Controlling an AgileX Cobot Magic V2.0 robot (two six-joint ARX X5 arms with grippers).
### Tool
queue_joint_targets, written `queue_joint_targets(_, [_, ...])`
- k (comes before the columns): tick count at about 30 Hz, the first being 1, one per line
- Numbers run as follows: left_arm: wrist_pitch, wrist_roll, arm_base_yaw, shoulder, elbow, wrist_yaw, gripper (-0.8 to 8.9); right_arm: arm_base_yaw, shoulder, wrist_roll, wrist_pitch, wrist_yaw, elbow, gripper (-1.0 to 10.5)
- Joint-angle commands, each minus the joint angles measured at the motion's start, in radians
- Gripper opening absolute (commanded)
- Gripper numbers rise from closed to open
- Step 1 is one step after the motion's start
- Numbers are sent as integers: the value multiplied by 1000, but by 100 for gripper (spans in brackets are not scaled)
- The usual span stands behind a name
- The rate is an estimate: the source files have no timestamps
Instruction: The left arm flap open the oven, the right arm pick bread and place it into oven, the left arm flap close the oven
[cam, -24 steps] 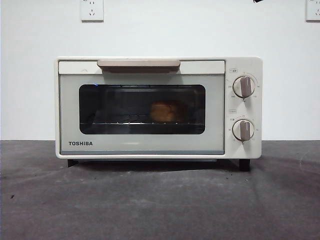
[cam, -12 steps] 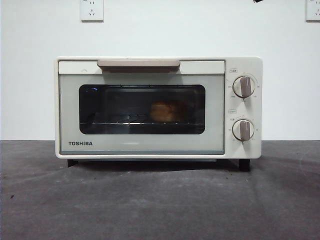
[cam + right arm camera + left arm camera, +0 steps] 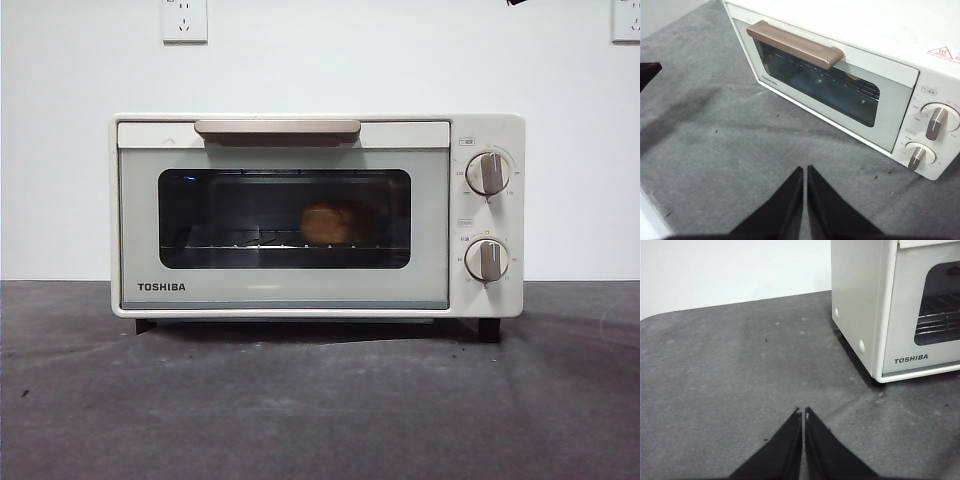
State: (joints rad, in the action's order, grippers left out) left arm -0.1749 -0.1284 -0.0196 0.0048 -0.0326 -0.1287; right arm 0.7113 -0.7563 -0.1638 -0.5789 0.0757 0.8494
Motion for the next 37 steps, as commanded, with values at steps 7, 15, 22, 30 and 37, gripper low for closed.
queue_joint_targets(7, [-5, 14, -3, -2, 21, 1, 19, 5, -6, -4, 11, -2, 18, 9])
queue_joint_targets(15, [-5, 14, -3, -2, 20, 1, 19, 5, -6, -4, 11, -2, 18, 9])
queue_joint_targets(22, [-5, 14, -3, -2, 20, 1, 19, 5, -6, 1, 11, -2, 18, 9])
queue_joint_targets(30, [-5, 14, -3, -2, 20, 1, 19, -118, 33, 107, 56, 31, 2, 9])
queue_joint_targets(37, [-5, 14, -3, -2, 20, 1, 19, -415, 166, 154, 212, 108, -125, 9])
